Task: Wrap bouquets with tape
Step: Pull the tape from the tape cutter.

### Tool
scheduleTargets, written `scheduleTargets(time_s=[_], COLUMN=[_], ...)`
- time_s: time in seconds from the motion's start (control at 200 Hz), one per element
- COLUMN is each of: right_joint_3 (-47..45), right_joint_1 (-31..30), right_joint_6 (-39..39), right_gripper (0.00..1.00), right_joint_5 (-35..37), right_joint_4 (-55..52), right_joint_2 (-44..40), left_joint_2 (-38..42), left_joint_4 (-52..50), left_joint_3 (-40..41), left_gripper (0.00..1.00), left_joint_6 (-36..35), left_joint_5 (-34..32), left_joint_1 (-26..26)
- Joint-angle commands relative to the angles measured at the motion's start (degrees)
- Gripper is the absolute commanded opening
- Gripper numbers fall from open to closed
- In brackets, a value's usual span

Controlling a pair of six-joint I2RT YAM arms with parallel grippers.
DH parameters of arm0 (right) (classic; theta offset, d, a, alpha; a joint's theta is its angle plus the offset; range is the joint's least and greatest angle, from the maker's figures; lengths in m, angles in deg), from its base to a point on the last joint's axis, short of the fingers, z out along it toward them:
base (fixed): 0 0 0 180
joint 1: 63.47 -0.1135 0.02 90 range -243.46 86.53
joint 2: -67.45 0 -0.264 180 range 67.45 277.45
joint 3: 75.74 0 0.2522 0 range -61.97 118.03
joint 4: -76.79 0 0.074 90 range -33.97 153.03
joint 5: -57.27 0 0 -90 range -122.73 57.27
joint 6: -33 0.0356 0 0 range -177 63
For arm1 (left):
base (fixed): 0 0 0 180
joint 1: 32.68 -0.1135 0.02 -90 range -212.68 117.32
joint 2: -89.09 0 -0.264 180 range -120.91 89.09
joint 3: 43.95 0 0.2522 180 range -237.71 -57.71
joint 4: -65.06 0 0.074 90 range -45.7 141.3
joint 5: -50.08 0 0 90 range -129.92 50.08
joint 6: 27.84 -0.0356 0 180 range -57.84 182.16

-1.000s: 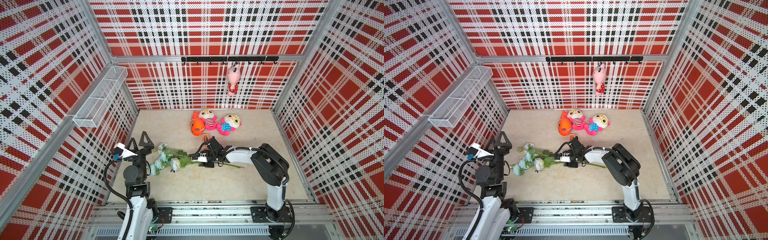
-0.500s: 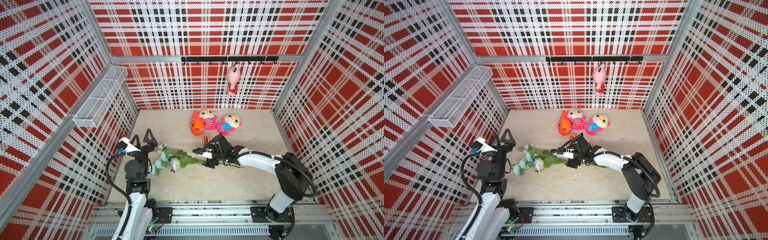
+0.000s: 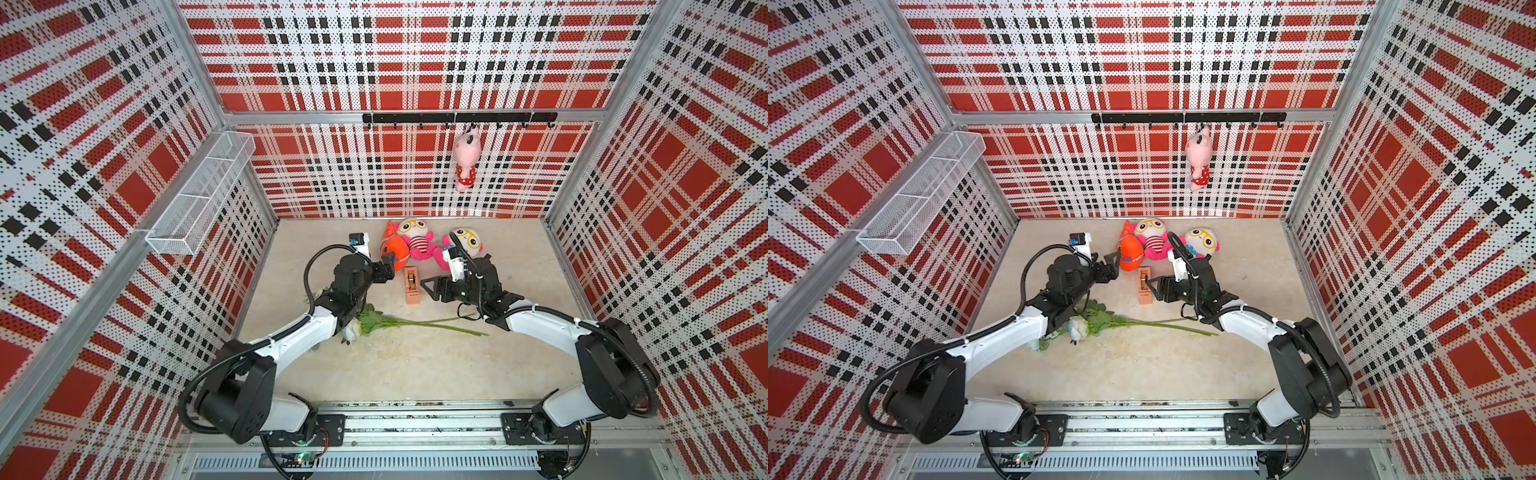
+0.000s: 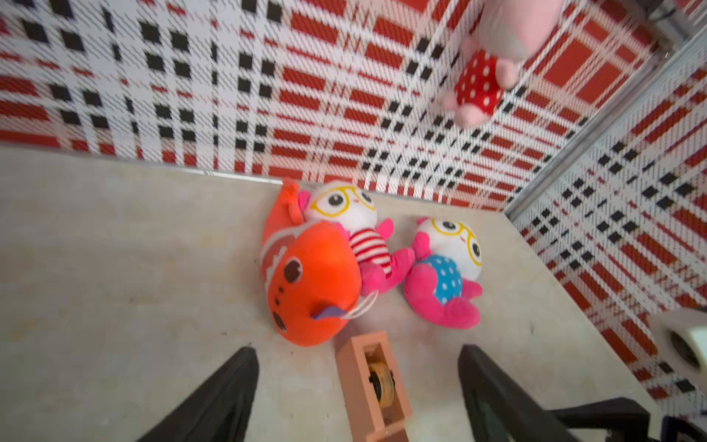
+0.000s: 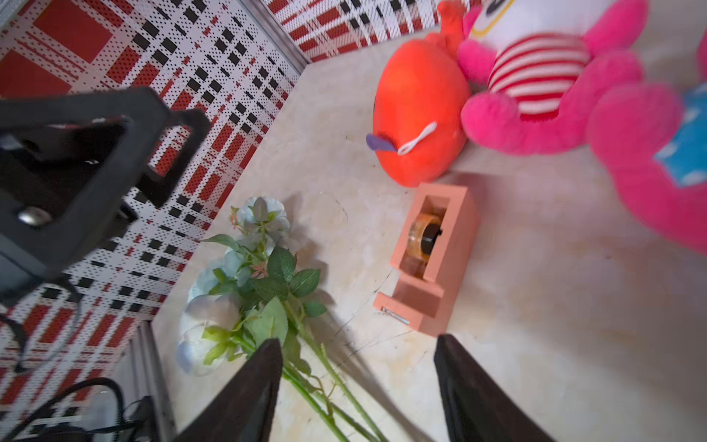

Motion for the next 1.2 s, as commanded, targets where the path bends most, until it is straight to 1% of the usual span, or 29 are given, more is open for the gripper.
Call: scheduleTargets(time_s=[0.0, 0.07, 0.105, 0.13, 0.246, 0.311, 0.376, 0.656, 0.802, 1.022, 1.197], right_joint_3=[2.79, 4.31, 5.01, 5.45, 7.99, 9.48, 11.35, 17.11, 19.7, 21.43, 23.11], right_joint_1=[-0.29, -0.27, -0.37, -0.36, -0.45, -0.44, -0.78, -3.3, -4.04, -4.62, -4.92], right_joint_6=[6.65, 7.01, 7.18, 7.05, 6.51, 6.45, 5.68, 2.67, 2.03, 0.88, 0.39], right_gripper=[0.62, 0.6, 0.56, 0.54, 0.51, 0.5, 0.48, 0.45, 0.43, 0.39, 0.38], right_joint_5=[-3.41, -4.66, -4.61, -4.43, -3.2, -3.16, -3.11, 3.21, 4.83, 6.35, 8.36], right_joint_4=[1.98, 2.02, 1.8, 1.47, -1.58, -2.93, -4.67, -13.89, -17.38, -18.96, -21.81], right_joint_2=[4.31, 7.03, 8.11, 8.76, 11.56, 13.23, 14.69, 18.44, 20.96, 21.77, 22.58], left_joint_2=[-4.96, -8.93, -10.71, -11.92, -16.65, -19.15, -20.82, -23.95, -24.82, -26.37, -27.68], left_joint_4=[0.17, 0.7, 0.71, 0.71, 0.62, 0.6, 0.57, 0.53, 0.45, 0.1, -1.19], left_joint_3=[-2.6, -3.65, -4.38, -4.93, -7.22, -8.01, -8.49, -9.0, -9.07, -10.5, -11.83], left_gripper=[0.78, 0.7, 0.63, 0.61, 0.56, 0.49, 0.45, 0.41, 0.41, 0.4, 0.38], left_joint_6=[4.82, 6.45, 6.92, 7.03, 7.79, 8.57, 9.07, 8.92, 8.92, 8.59, 8.05], left_joint_5=[12.32, 16.21, 17.72, 18.89, 21.68, 23.22, 24.49, 25.08, 24.96, 25.74, 25.73], left_joint_1=[-1.15, -1.88, -2.07, -2.08, -2.34, -3.04, -3.69, -4.2, -4.5, -4.72, -4.81])
